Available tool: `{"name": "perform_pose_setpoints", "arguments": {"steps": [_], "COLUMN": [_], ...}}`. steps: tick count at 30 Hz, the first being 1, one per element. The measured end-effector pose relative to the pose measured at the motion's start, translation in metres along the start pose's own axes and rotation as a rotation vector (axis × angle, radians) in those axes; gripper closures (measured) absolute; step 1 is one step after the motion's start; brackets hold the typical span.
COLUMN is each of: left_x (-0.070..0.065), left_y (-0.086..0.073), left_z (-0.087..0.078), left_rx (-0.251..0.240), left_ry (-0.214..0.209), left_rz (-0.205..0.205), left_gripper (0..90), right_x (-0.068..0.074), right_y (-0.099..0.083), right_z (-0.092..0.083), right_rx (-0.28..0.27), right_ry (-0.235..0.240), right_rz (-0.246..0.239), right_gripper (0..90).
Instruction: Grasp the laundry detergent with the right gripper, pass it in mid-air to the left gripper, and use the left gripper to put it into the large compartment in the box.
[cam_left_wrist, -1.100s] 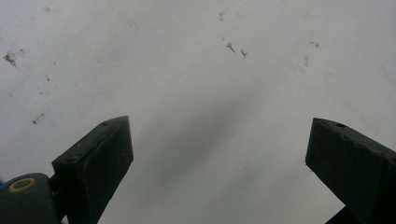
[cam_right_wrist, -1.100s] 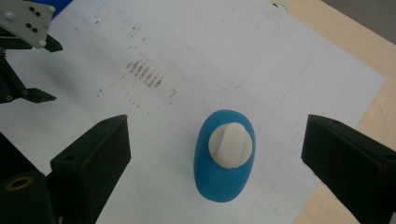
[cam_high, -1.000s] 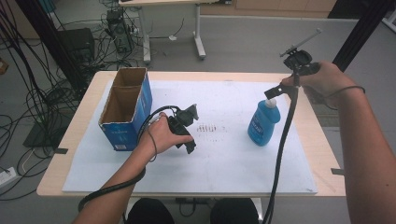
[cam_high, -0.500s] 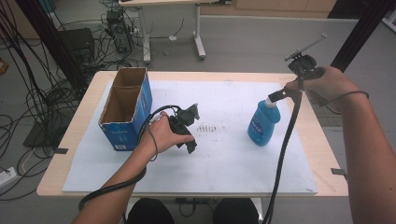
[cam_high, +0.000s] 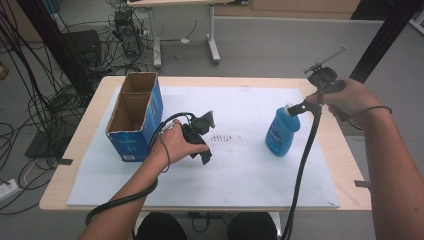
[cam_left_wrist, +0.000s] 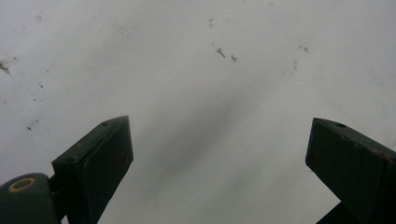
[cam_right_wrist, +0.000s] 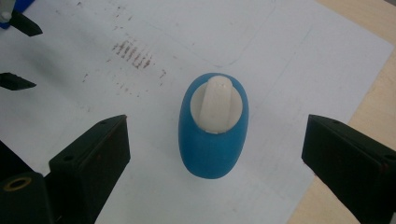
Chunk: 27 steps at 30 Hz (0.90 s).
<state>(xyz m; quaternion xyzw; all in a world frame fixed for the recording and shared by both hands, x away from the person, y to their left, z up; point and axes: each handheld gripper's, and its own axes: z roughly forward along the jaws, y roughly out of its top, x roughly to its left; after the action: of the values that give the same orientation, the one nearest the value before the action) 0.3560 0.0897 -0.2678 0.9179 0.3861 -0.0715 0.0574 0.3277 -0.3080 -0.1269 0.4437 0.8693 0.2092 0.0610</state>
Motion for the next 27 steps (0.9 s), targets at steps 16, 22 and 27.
{"name": "perform_pose_setpoints", "arguments": {"steps": [16,22,27], "left_x": [-0.001,-0.001,-0.002], "left_y": [0.000,0.001,0.002], "left_z": [0.001,0.002,0.003], "left_rx": [0.005,0.012,0.015], "left_ry": [0.001,-0.001,0.002], "left_rz": [-0.002,0.000,0.001], "left_gripper": [7.8,7.9,8.0], "right_x": [0.001,0.001,0.002], "right_y": [-0.011,-0.016,-0.020], "right_z": [0.005,0.008,0.010], "right_rx": [-0.002,-0.005,-0.004], "right_ry": [0.005,0.006,0.011], "right_rz": [0.005,0.011,0.007], "right_gripper": [7.5,7.4,7.5]}}
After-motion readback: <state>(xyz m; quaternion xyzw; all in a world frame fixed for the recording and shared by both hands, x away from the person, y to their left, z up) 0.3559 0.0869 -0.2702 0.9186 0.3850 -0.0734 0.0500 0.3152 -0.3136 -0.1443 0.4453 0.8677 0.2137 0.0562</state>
